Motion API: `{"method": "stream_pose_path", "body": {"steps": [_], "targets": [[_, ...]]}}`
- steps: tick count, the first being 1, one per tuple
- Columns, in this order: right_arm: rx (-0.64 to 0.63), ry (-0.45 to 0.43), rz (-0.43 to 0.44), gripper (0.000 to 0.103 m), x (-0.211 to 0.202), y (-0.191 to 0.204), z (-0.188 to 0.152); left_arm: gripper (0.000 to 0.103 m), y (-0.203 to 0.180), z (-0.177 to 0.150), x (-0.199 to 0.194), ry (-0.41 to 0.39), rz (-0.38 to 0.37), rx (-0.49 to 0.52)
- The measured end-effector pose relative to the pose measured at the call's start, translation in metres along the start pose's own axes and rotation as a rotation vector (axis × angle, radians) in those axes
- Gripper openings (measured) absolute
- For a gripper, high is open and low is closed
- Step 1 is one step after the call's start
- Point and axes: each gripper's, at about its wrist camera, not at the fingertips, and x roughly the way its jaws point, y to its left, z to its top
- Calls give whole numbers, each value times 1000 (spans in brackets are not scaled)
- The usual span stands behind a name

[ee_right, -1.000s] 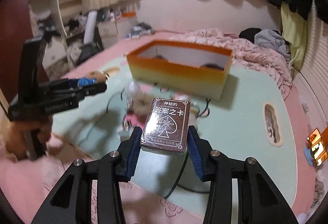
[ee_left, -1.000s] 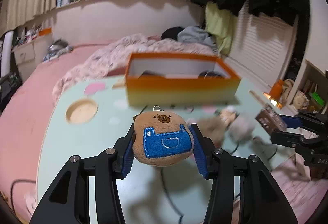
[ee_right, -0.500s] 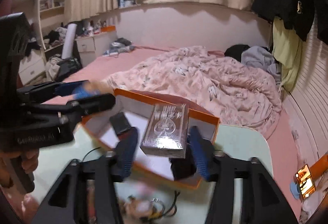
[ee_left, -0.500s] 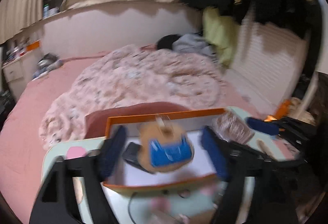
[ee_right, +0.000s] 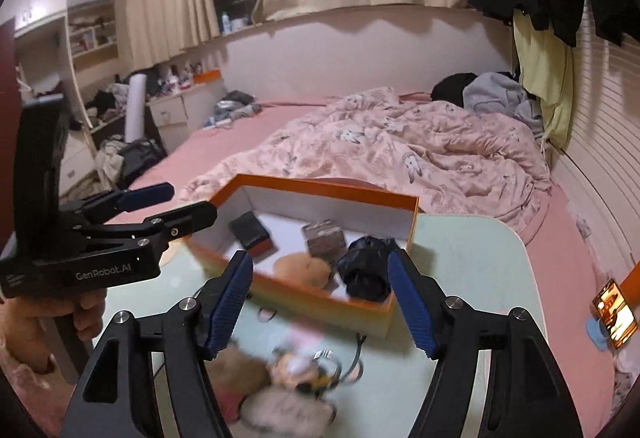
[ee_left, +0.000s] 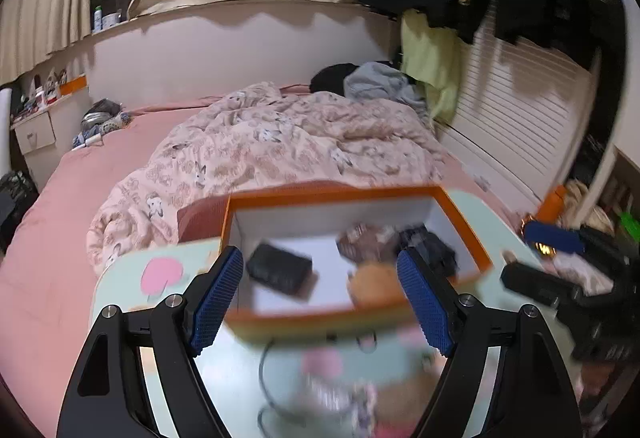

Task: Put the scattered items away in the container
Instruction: 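Withdraw both grippers from the box back over the table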

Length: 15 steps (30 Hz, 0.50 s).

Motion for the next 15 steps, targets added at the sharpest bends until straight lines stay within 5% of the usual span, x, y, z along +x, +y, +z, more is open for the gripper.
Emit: {"method": "stream_pose_path", "body": {"steps": [5,11,15], "targets": [[-24,59,12,70,-27,13,-57,80,2,-66,-31,75,67,17],[-86,183,-73,70,-21,16,-106,79,3,-127,-8,219,102,14],[-85,282,-140,72,3,9,-120,90,4,-141,-2,185,84,-22]]}}
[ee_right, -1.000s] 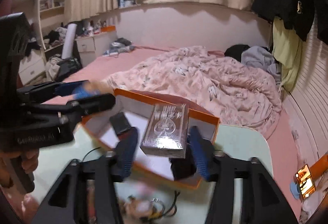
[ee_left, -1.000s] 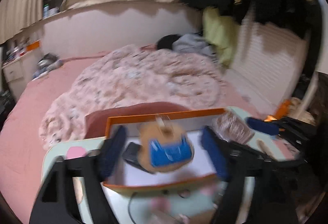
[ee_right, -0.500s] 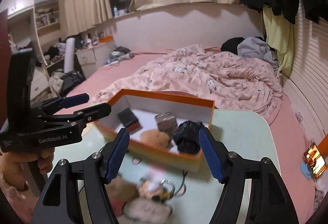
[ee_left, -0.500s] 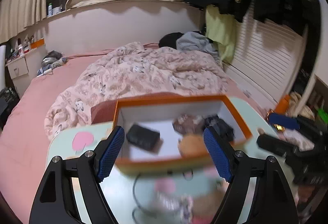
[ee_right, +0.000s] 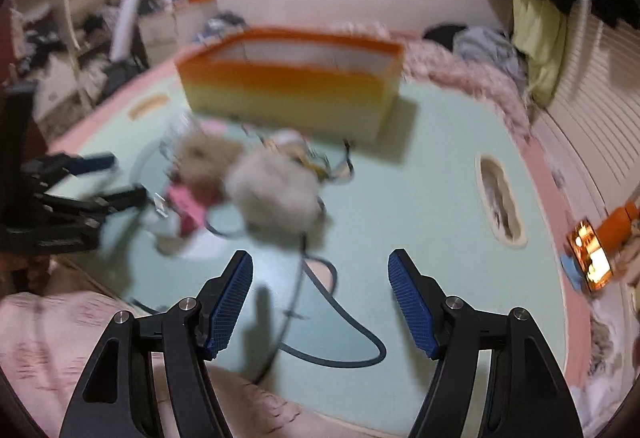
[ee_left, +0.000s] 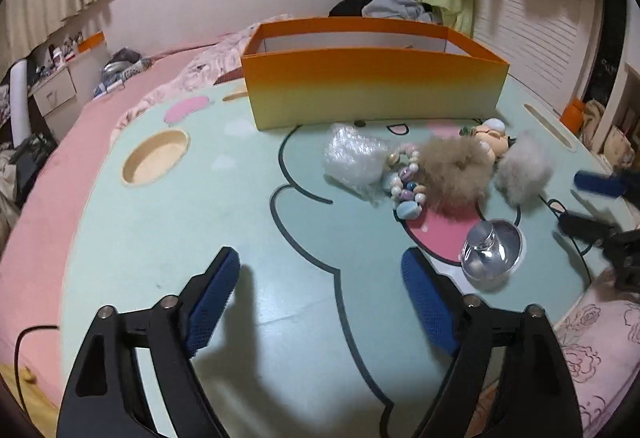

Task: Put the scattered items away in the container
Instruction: 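Withdraw both grippers from the box back over the table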

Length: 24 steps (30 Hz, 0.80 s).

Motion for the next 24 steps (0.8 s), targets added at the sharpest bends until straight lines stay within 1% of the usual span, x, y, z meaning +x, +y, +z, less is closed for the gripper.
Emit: {"method": "stream_pose_path", "body": {"steps": [1,2,3,5,22,23,24], "targets": [[2,1,-3,73,3,-1,-1,99,1,-3,1,-1,-13,-4],[-2,0,-1,80,5,0,-2,103,2,-5,1,-5,-20,4],[-9,2,1,86,6,1,-3,103,1,-7,1,-11,-27,6],[-17,4,-2,88,9,3,-5,103,1,-10,1,-23,-29,7],[-17,5,-3,89,10,3,-3,103,0,-8,-2,-29,-28,5],[-18,6,-3,88,10,3,-3,103,0,-8,-2,-30,-28,5],[-21,2,1,78,10,3,-3,103,-1,-8,-2,-30,-28,5]]}}
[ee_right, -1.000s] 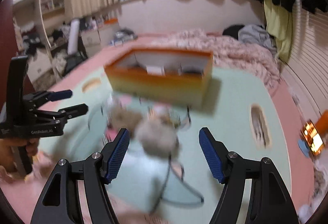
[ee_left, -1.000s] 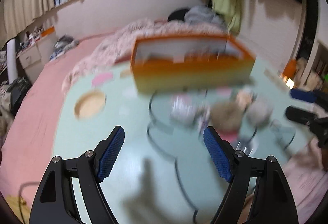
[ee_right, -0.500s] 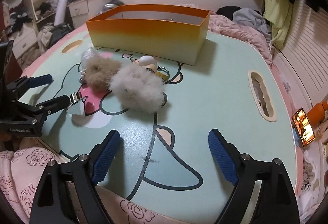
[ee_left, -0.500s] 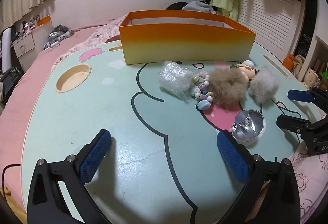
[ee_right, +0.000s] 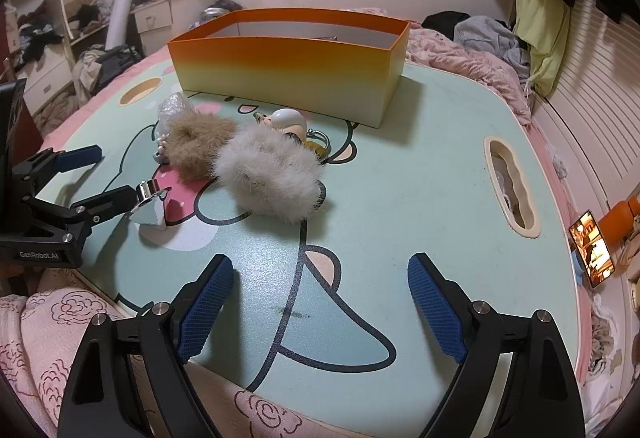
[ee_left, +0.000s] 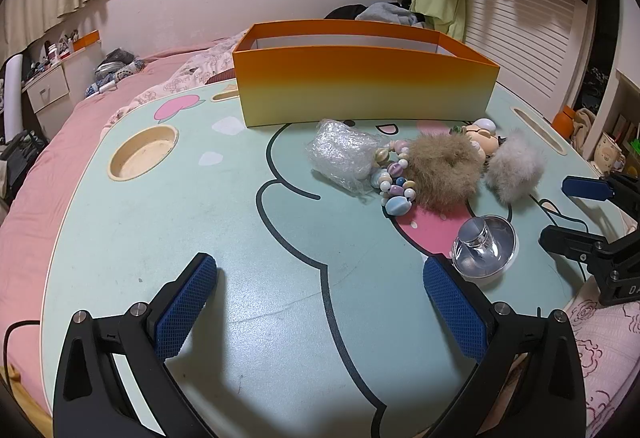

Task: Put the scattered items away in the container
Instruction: 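Withdraw both grippers from the box back over the table, then grasp the plastic-wrapped item with the left gripper while the right grasps the white pompom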

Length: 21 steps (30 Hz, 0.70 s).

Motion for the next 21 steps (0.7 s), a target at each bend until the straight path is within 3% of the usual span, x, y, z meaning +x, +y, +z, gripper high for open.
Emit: {"method": "stream_pose_path", "body": {"steps": [2,10,13,15,21], "targets": [[-5,-21,22,59,-3,0,4,103,0,0,0,0,0,0],[7,-111,86,59,-11,4,37,103,0,0,-2,-1,1,0],[-39,-62,49,60,4,14,45,103,1,0,-2,-1,1,0],[-51,-2,87,39,12,19,45,103,1,0,-2,0,0,0],[30,-100,157,39,-18,1,31,103,2,24,-13,-28,-22,-2]]}}
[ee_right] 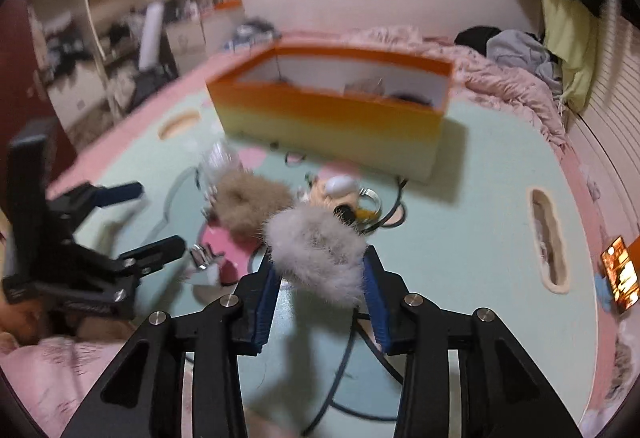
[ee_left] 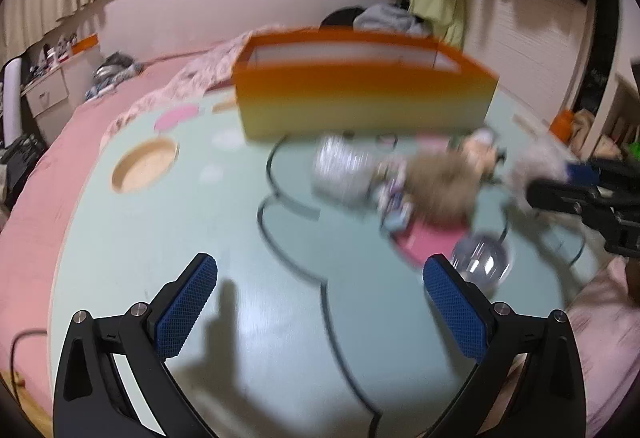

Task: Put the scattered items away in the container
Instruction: 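Grasp the plastic-wrapped item with the left gripper while the right grasps the white pompom, then release the wrapped item into the box with the left gripper while the right drops the pompom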

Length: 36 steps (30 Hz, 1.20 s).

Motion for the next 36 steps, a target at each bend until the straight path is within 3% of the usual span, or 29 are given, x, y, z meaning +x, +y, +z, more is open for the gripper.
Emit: {"method": "stream_pose_path", "body": {"steps": [3,5,7,9,11,12,13,16,21,28,32,33,34,35,36], "targets": [[32,-20,7,39,-12,-8,-3,102,7,33,-2,-36,-51,-56],[49,-16,8,39,-11,-10,-5,99,8,51,5,-43,-38,-66],[64,1,20,39,-9,-12,-7,86,8,60,19,-10,-15,-63],[69,13,30,39,-7,-12,-8,80,10,60,38,49,-26,-80],[68,16,34,39,-6,-11,-8,60,11,55,55,99,-56,-98],[66,16,33,39,-7,-11,-9,41,10,52,58,84,-57,-93],[64,14,29,39,-8,-11,-9,37,9,51,59,79,-45,-84],[52,-5,11,39,-13,-10,-7,37,15,50,47,16,-104,-136],[33,-39,12,39,-19,-5,6,37,6,58,11,-100,-107,-78],[-19,-153,-21,39,-25,0,73,37,-10,118,-6,-201,-114,2],[-19,-199,-52,40,-14,-5,113,37,-9,154,0,-227,-117,-19],[-22,-205,-64,42,-6,-7,120,40,-7,160,6,-220,-117,-23],[-20,-205,-71,45,3,-10,126,57,-5,166,15,-197,-120,-24],[-8,-192,-76,58,15,-14,130,72,-1,170,29,-156,-118,-30],[6,-176,-84,69,27,-18,134,94,4,171,44,-110,-95,-50]]}}
